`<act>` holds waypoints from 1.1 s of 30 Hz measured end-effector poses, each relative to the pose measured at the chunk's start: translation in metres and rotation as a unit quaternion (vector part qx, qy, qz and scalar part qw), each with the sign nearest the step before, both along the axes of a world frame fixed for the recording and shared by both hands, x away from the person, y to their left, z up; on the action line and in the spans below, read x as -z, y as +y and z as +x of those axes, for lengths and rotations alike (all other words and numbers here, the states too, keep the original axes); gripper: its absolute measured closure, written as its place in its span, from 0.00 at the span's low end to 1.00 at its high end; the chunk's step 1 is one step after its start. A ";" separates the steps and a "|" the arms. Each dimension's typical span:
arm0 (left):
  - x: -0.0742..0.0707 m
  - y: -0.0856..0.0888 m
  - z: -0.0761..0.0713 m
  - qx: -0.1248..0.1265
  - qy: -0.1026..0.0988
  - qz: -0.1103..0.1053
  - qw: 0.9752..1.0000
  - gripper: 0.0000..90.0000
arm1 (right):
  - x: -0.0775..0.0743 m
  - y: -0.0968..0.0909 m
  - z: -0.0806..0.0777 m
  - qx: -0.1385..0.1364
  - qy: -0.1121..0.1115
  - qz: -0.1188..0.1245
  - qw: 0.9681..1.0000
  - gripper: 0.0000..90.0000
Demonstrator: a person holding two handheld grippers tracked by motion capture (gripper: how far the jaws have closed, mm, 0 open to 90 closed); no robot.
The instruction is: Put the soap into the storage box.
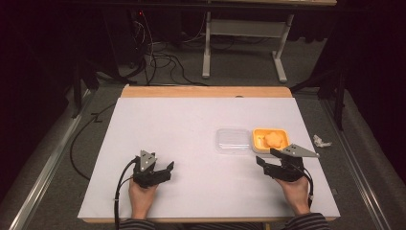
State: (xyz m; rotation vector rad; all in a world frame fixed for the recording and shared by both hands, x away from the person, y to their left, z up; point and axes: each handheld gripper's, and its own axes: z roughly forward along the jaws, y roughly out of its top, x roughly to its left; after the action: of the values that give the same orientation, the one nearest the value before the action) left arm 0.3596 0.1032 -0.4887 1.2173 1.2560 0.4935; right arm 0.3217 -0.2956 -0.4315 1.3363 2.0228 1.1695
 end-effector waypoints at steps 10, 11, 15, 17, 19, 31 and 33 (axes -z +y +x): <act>0.000 0.001 -0.001 -0.001 -0.002 -0.002 1.000 0.23 | 0.006 0.009 0.002 -0.007 0.002 -0.012 1.000 0.34; 0.000 0.001 -0.001 0.000 -0.002 -0.002 1.000 0.23 | 0.006 0.010 0.002 -0.005 0.002 -0.010 1.000 0.34; 0.000 0.001 -0.001 -0.001 -0.002 -0.002 1.000 0.23 | 0.008 0.014 0.004 -0.009 -0.001 -0.013 1.000 0.34; 0.000 0.001 -0.001 0.000 -0.002 -0.002 1.000 0.23 | 0.010 0.016 0.005 -0.011 0.001 -0.014 1.000 0.34; -0.001 0.001 -0.001 0.000 -0.002 -0.003 1.000 0.23 | 0.012 0.018 0.006 -0.013 0.004 -0.016 1.000 0.34; 0.000 0.001 0.000 0.000 0.000 -0.003 1.000 0.23 | 0.020 0.029 0.016 -0.023 0.011 -0.027 0.999 0.36; 0.000 0.001 0.000 0.000 -0.001 -0.002 1.000 0.23 | 0.022 0.030 0.017 -0.025 0.013 -0.031 0.999 0.36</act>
State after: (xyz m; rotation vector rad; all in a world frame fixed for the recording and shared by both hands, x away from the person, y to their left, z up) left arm 0.3594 0.1044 -0.4884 1.2122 1.2553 0.4914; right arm 0.3392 -0.2653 -0.4534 1.2849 2.1048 1.1076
